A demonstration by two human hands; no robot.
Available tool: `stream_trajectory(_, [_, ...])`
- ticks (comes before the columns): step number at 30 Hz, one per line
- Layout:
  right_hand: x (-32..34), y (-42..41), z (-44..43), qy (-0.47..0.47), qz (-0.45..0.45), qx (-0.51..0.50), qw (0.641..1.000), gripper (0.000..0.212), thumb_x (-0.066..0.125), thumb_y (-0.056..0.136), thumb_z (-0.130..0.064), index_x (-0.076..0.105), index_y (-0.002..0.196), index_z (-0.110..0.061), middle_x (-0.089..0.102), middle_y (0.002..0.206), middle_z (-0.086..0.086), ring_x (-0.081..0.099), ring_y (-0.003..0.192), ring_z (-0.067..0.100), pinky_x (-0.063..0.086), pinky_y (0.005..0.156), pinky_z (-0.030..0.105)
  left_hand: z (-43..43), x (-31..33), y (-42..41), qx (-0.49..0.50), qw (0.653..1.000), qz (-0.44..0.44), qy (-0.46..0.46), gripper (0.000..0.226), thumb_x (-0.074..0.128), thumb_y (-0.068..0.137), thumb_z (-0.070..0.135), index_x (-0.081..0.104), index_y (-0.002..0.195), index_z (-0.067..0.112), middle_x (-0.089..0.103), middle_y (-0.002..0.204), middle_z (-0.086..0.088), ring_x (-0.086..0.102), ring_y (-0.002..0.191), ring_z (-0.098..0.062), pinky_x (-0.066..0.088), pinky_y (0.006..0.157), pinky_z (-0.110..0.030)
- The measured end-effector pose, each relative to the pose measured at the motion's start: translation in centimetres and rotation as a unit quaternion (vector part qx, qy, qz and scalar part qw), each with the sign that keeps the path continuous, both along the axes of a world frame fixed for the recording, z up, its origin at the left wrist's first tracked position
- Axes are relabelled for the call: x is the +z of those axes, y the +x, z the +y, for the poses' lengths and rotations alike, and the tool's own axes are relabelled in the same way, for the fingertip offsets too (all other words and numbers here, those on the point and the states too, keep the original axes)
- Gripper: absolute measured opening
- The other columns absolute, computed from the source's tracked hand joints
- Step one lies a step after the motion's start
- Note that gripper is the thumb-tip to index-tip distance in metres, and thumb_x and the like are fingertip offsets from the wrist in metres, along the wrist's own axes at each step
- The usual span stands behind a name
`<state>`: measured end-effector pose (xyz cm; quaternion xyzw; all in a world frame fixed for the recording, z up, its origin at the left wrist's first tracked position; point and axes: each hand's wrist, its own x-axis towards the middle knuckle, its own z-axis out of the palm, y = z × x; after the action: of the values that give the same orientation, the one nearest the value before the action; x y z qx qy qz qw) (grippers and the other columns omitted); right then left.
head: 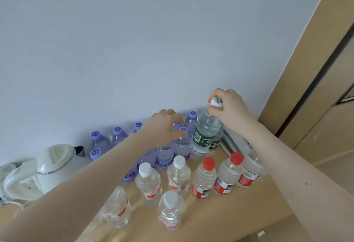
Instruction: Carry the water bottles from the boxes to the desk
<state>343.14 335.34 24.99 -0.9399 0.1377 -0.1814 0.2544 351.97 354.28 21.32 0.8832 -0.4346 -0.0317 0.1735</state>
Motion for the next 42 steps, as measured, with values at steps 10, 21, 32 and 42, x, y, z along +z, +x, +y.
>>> stream_trajectory(10, [-5.9,1.2,-7.3,0.017,0.096,0.039,0.994,0.017,0.067,0.086,-0.021,0.062,0.101,-0.016,0.042,0.089,0.001,0.048,0.082,0.023,0.025,0.065,0.028,-8.3,-3.7,0.2,-0.006,0.999,0.022,0.046,0.036,0.061,0.09,0.038,0.06,0.121,0.019,0.057,0.116,-0.001,0.049,0.109,-0.021,0.038,0.086,-0.032])
stream_trajectory(21, [-8.7,2.0,-9.1,0.016,0.176,0.056,0.983,0.022,0.072,0.078,-0.025,0.061,0.095,-0.017,0.053,0.099,0.01,0.057,0.086,0.031,0.049,0.077,0.037,-10.9,-5.2,0.4,0.004,0.997,0.037,0.074,0.036,0.06,0.091,0.038,0.059,0.122,0.019,0.055,0.122,-0.002,0.047,0.114,-0.022,0.039,0.094,-0.038])
stream_trajectory(32, [-10.8,1.4,-10.2,0.014,0.218,0.032,0.975,0.026,0.068,0.084,-0.027,0.045,0.092,-0.019,0.044,0.102,0.006,0.048,0.088,0.024,0.034,0.072,0.03,-10.6,-5.6,0.3,0.022,0.996,0.039,0.074,0.037,0.06,0.091,0.041,0.059,0.123,0.021,0.055,0.12,-0.001,0.048,0.112,-0.02,0.039,0.091,-0.031])
stream_trajectory(42, [-7.4,0.5,-8.5,-0.078,0.164,0.016,0.983,0.037,0.068,0.084,-0.042,0.06,0.113,-0.021,0.059,0.111,0.006,0.053,0.108,0.026,0.041,0.085,0.033,-8.6,-4.4,-0.5,0.009,0.997,0.026,0.074,0.036,0.058,0.092,0.041,0.058,0.122,0.022,0.054,0.115,-0.001,0.046,0.102,-0.017,0.039,0.089,-0.032])
